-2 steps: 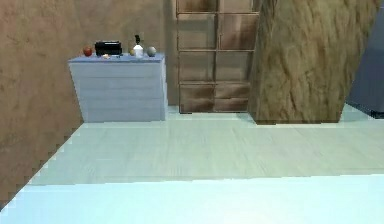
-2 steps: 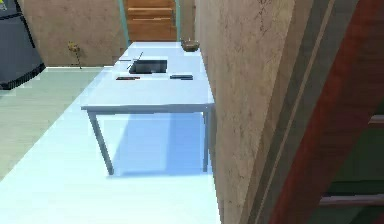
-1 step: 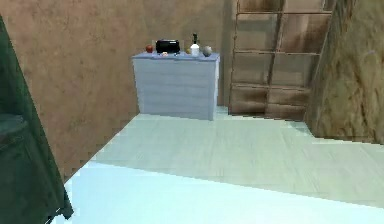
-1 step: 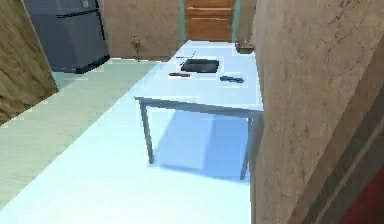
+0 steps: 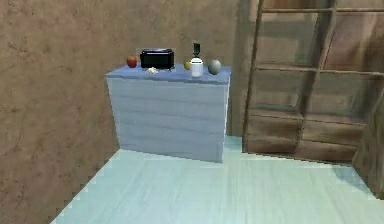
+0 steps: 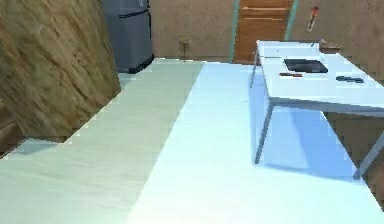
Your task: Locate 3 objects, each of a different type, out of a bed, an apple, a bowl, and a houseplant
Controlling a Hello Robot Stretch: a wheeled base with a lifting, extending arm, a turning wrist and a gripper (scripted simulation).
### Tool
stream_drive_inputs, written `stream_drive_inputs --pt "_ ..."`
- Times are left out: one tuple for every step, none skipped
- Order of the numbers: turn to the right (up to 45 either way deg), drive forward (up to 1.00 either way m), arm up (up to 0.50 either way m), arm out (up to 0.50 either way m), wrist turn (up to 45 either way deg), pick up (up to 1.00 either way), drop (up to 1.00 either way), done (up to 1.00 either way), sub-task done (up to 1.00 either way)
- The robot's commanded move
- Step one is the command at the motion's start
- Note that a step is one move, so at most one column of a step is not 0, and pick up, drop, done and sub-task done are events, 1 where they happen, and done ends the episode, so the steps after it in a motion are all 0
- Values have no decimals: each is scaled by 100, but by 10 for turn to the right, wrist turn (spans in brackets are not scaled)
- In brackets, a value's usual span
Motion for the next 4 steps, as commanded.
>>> stream_drive_inputs --pt "-30 0 0 0 0 0 0 0 0" --pt "0 100 0 0 0 0 0 0 0" --pt "0 45 0 0 0 0 0 0 0" --pt "-300 0 0 0 0 0 0 0 0"
